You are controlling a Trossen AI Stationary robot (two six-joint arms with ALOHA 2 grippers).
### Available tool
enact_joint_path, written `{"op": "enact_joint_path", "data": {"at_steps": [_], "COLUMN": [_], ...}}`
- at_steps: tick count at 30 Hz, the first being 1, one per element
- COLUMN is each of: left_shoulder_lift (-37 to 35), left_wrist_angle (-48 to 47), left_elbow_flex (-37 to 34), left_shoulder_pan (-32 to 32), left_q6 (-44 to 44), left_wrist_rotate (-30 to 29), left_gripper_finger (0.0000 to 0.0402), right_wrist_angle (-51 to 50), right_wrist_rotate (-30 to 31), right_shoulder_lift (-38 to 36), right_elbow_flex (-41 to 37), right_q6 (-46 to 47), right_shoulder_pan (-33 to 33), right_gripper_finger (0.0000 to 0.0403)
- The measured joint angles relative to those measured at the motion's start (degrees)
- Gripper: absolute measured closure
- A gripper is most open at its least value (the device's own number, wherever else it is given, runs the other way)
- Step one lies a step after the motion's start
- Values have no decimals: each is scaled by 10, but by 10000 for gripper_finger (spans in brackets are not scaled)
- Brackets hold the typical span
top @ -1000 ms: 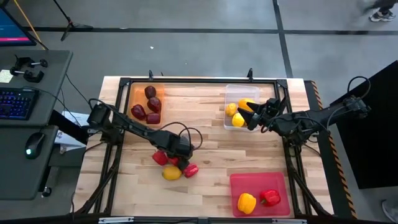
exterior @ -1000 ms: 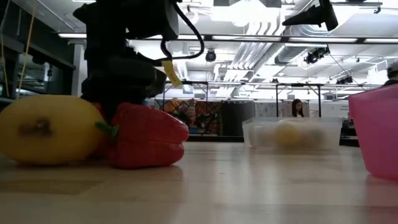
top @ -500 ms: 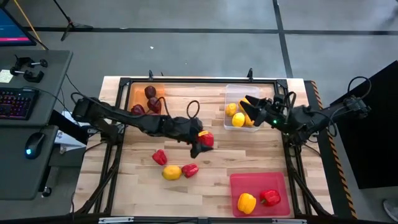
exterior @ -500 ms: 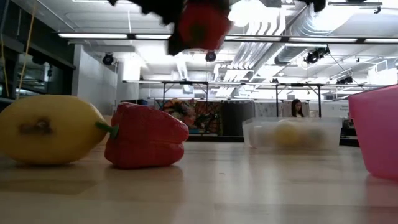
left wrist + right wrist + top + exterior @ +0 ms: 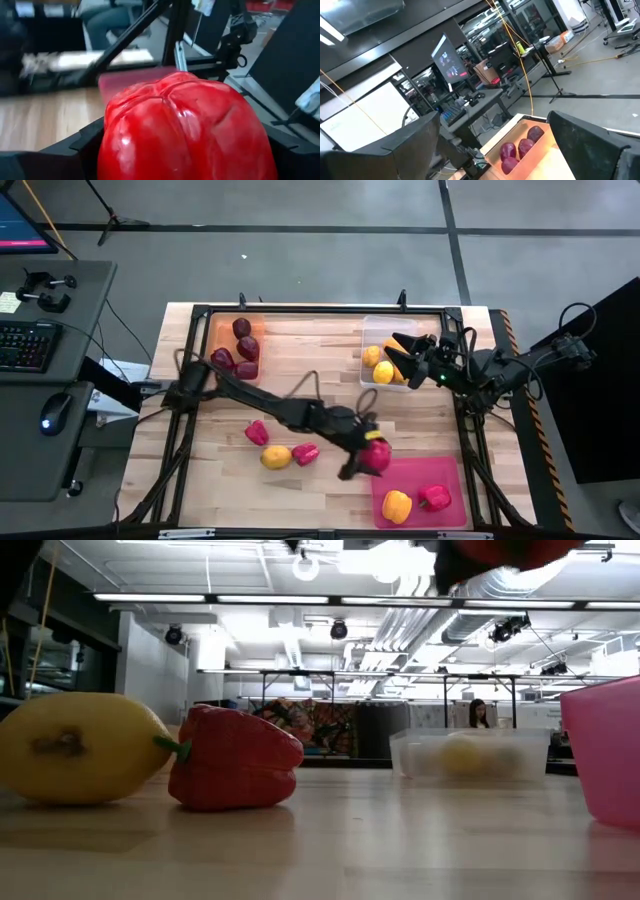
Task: Sort produce into baskets
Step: Put the red bell pepper into the red bin
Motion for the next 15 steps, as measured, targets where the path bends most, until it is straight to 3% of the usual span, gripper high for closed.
{"op": "enact_joint_path", "data": {"at_steps": [7,15], "left_shoulder_lift": [99,127], "left_wrist_angle": [-1,5], "left_elbow_flex": [126,140], "left_shoulder_pan": [-9,-6], "left_q6": [-21,-78], "left_wrist_rotate": [0,0], "left_gripper_finger": [26,17], "right_wrist_angle": [-1,-2], "right_wrist_rotate": [0,0], "right_shoulder_lift": [0,1], "right_elbow_flex": [0,0], "right_q6": [1,2], "right_shoulder_pan": [0,0], "right_gripper_finger": [36,36]}}
